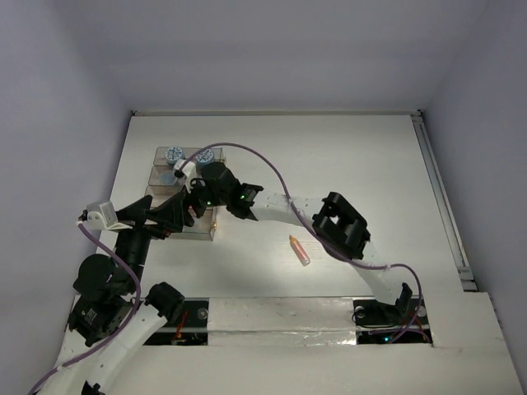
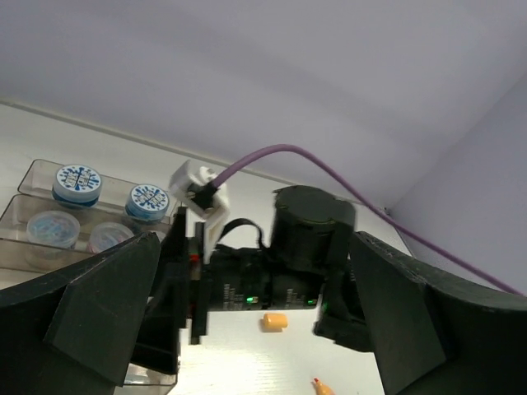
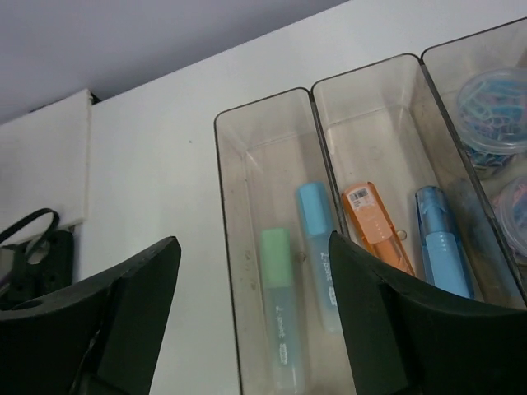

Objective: Sort the stationery into containers
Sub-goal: Place the pen in the storage box, then pick up the pen from the center of the board.

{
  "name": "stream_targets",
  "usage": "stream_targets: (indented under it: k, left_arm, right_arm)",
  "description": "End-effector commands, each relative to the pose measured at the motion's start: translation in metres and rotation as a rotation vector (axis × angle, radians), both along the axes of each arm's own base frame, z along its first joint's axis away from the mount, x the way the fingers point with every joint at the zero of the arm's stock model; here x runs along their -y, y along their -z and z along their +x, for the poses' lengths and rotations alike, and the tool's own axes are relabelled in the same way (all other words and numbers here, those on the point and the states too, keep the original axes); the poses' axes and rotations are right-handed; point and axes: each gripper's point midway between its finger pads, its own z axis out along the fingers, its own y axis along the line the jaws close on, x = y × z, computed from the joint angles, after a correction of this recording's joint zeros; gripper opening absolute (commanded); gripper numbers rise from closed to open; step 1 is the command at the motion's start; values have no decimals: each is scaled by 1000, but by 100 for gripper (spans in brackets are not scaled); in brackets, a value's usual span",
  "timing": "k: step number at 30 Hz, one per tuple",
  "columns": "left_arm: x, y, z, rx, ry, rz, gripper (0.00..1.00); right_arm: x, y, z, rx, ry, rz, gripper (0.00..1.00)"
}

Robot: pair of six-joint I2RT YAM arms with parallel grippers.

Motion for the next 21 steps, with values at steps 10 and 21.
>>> stream_targets:
  k: [10,21]
  left_arm:
    - [36,-9,5,39,150,32,99]
    - [129,19,20,-40,529,29,99]
  right_arm:
    - [167,-55,-11,-89,325,5,44]
    - [350,59,-68,-352,778,-504,59]
